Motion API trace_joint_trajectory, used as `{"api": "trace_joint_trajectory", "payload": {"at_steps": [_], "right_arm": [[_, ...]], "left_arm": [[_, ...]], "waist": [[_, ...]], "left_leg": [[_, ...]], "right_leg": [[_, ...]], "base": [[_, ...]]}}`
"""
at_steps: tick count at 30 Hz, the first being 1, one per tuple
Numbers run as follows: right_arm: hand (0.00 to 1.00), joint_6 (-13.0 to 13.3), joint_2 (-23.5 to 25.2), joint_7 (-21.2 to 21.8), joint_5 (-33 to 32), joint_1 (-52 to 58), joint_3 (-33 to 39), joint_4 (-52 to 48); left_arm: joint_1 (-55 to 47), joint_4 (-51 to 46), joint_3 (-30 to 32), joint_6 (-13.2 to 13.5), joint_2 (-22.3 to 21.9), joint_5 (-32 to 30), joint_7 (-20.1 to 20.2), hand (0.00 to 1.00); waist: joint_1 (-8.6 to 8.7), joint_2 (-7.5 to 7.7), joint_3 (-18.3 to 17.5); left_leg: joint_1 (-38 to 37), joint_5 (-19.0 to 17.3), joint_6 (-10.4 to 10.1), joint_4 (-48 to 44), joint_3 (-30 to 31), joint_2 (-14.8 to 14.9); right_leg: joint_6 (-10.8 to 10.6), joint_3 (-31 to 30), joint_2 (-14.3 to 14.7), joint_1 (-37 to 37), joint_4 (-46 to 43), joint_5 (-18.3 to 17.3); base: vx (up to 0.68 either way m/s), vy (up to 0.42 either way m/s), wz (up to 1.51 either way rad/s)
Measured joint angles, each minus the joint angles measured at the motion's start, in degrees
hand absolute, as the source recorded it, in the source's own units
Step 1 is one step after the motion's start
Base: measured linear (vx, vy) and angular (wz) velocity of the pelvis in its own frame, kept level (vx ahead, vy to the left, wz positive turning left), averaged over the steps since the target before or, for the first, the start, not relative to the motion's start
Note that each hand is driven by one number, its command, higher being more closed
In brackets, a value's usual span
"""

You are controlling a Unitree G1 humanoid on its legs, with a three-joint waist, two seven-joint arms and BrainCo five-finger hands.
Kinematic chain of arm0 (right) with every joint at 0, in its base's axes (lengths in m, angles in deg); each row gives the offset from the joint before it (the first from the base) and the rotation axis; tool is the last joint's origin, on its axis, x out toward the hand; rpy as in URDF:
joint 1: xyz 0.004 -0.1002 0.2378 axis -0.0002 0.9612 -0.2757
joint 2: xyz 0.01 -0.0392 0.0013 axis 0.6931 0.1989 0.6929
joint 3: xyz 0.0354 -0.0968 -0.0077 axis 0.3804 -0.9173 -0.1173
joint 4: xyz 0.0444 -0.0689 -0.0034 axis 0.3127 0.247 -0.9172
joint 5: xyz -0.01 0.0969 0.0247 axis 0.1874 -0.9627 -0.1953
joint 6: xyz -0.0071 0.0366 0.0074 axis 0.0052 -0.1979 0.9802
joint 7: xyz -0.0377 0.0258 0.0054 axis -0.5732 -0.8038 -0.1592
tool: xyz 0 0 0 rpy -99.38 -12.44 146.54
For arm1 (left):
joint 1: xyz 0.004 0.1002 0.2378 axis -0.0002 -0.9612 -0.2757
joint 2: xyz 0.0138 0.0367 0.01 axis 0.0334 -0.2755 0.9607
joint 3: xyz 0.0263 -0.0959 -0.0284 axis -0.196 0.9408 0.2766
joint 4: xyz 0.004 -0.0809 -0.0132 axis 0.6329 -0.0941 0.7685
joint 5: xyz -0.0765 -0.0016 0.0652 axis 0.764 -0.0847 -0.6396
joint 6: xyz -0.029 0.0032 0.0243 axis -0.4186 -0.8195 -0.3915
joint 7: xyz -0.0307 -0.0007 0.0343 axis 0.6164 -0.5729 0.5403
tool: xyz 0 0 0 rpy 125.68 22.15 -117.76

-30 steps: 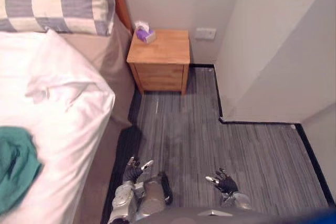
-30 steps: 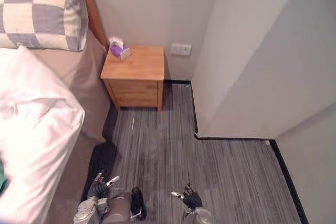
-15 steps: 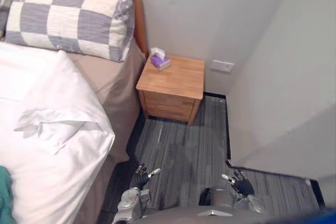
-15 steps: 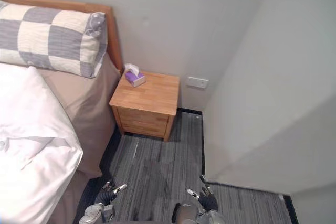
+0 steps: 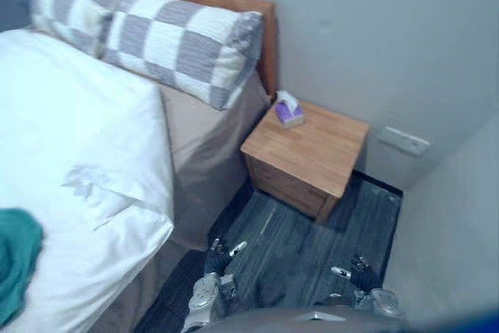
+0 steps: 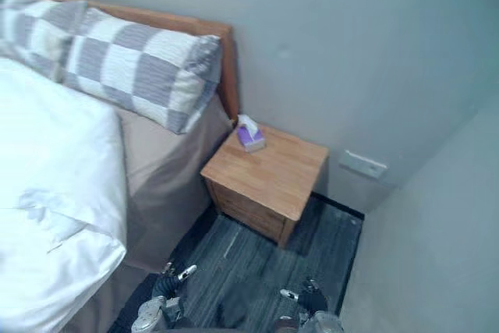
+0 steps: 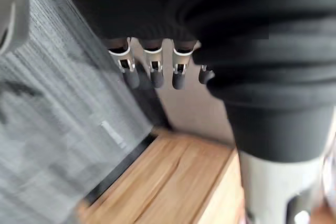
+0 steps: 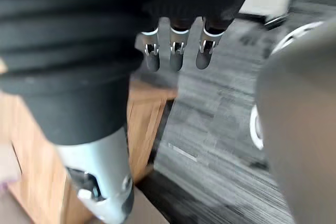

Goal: Tidy the bed and pick cloth on bed and put in laundry

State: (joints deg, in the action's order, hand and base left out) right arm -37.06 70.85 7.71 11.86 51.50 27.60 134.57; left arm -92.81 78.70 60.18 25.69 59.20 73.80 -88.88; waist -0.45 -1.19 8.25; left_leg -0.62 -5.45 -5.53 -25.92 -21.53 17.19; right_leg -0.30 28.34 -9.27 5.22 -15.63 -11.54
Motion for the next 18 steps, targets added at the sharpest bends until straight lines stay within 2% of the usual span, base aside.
{"api": "trace_joint_trajectory", "payload": {"at_steps": [2, 3, 4, 5, 6, 7, 9, 10, 13, 15, 16, 17, 18], "right_arm": [[0.0, -0.1, 0.7, 0.0, 0.0, 0.2, 1.0, -0.1], [0.0, -0.4, 1.1, 0.1, 0.0, 0.3, 1.8, 0.1], [0.0, -0.5, 1.2, 0.2, 0.1, 0.4, 3.5, 0.3], [0.0, -0.5, 1.2, 0.2, 0.1, 0.4, 3.8, 0.2], [0.0, -0.4, 1.0, 0.3, 0.3, 0.7, 4.1, -0.4], [0.0, 0.0, 2.3, 0.3, 0.5, 1.0, 3.9, -0.8], [0.0, 0.6, 3.1, 0.4, 0.5, 1.4, 4.1, -0.5], [0.0, 1.3, 2.3, 0.6, 0.5, 1.7, 4.7, -0.7], [0.0, 1.4, 2.3, 0.6, 0.4, 1.4, 4.7, -0.5], [0.0, 1.4, 2.4, 0.5, 0.3, 1.1, 5.0, 0.6], [0.0, 1.5, 2.6, 0.2, -1.3, 2.0, 7.4, -0.6], [0.0, 2.4, 2.1, 0.1, -2.4, 3.2, 8.5, -1.7], [0.0, 2.7, 2.1, 0.1, -2.4, 3.3, 8.7, -1.4]], "left_arm": [[0.0, 0.0, 0.8, 0.0, 0.1, 0.0, 0.0, 0.0], [-0.4, -0.3, 0.8, 0.0, 0.6, -0.1, 0.0, 0.0], [-0.7, -0.6, 0.7, -0.1, 0.7, -0.1, 0.1, 0.0], [-0.8, -0.7, 0.9, -0.1, 0.7, -0.1, 0.0, 0.0], [-1.1, -0.9, 1.4, 0.0, 1.0, -0.1, 0.0, 0.0], [-2.4, -1.8, 2.7, 0.4, 2.4, -0.1, 0.1, 0.0], [-3.3, -1.0, 3.3, 0.6, 2.5, -0.1, 0.0, 0.0], [-4.0, -0.1, 2.8, 1.1, 1.6, -0.1, 0.0, 0.0], [-4.1, 1.6, 0.4, 1.1, 3.3, -0.1, 0.0, 0.0], [-3.9, 2.9, -0.8, 1.0, 4.5, -0.2, 0.0, 0.0], [-3.5, 3.2, -2.0, 1.0, 4.9, -0.6, 0.2, 0.0], [-3.2, 4.1, -3.9, 1.1, 5.7, -1.1, 0.0, 0.0], [-2.9, 4.1, -4.3, 1.0, 6.2, -1.6, 0.0, 0.0]], "waist": [[0.35, 0.38, -0.4], [0.44, 1.07, -0.2], [0.64, 1.55, 0.0], [0.7, 1.47, 0.1], [1.1, 0.13, 0.0], [0.47, 2.89, -0.7], [-0.26, 2.89, -1.5], [-0.64, 0.67, -2.1], [-0.72, 1.13, -1.8], [-0.4, 1.49, -1.3], [0.1, 1.61, -1.0], [1.16, 1.57, -0.9], [1.27, 1.56, -0.6]], "left_leg": [[-2.2, 0.8, 0.7, 8.1, -3.2, -2.3], [-3.8, 2.8, 0.6, 14.2, -4.5, -3.9], [-5.3, 6.0, 1.4, 18.6, -6.0, -5.2], [-5.4, 6.2, 1.5, 18.8, -6.4, -5.2], [-5.4, 6.3, 1.6, 19.2, -7.1, -4.0], [-6.0, 6.9, 1.1, 20.0, -9.4, -5.3], [-7.4, 6.8, 0.8, 22.5, -11.1, -5.2], [-7.5, 8.7, 1.1, 27.0, -12.1, -7.7], [-7.4, 9.2, 1.3, 27.9, -11.7, -8.1], [-7.1, 9.4, 1.7, 29.1, -10.8, -9.4], [-6.4, 7.5, 2.9, 27.3, -10.7, -10.3], [-5.9, 2.8, 5.1, 25.1, -8.3, -10.7], [-6.4, 2.2, 4.8, 25.5, -6.2, -10.8]], "right_leg": [[-0.1, 2.2, -1.1, 0.5, 0.0, 0.0], [0.0, 4.3, -2.2, 0.9, -1.1, 0.0], [0.0, 6.5, -4.8, -0.1, -8.5, 0.2], [0.0, 6.8, -5.6, -0.9, -11.2, 0.5], [-3.5, 6.3, -4.0, -1.2, -6.8, -1.7], [-2.4, 6.0, -3.1, 0.6, 5.1, 4.2], [-2.3, 8.6, -2.6, 3.5, 6.9, 3.5], [-2.9, 11.5, -3.7, 4.4, 7.1, 3.9], [-3.0, 11.8, -3.8, 4.6, 7.2, 4.0], [-4.7, 12.1, -6.3, 3.2, 0.1, 2.9], [-4.1, 9.8, -10.4, 0.8, -11.9, 1.8], [-0.9, 3.2, -12.7, -2.7, -23.2, 4.1], [-1.9, -1.3, -13.2, -4.8, -27.6, 4.5]], "base": [[0.12, 0.061, 1.38], [0.15, 0.114, 1.85], [0.12, 0.106, 1.49], [0.06, 0.079, 1.28], [0.03, 0.005, 0.81], [0.06, -0.061, 0.97], [0.09, -0.028, 0.83], [0.07, 0.078, 0.79], [0.0, 0.028, 0.37], [-0.06, 0.075, 0.74], [-0.05, 0.191, 1.79], [-0.03, 0.188, 1.99], [0.02, 0.053, 1.85]]}}
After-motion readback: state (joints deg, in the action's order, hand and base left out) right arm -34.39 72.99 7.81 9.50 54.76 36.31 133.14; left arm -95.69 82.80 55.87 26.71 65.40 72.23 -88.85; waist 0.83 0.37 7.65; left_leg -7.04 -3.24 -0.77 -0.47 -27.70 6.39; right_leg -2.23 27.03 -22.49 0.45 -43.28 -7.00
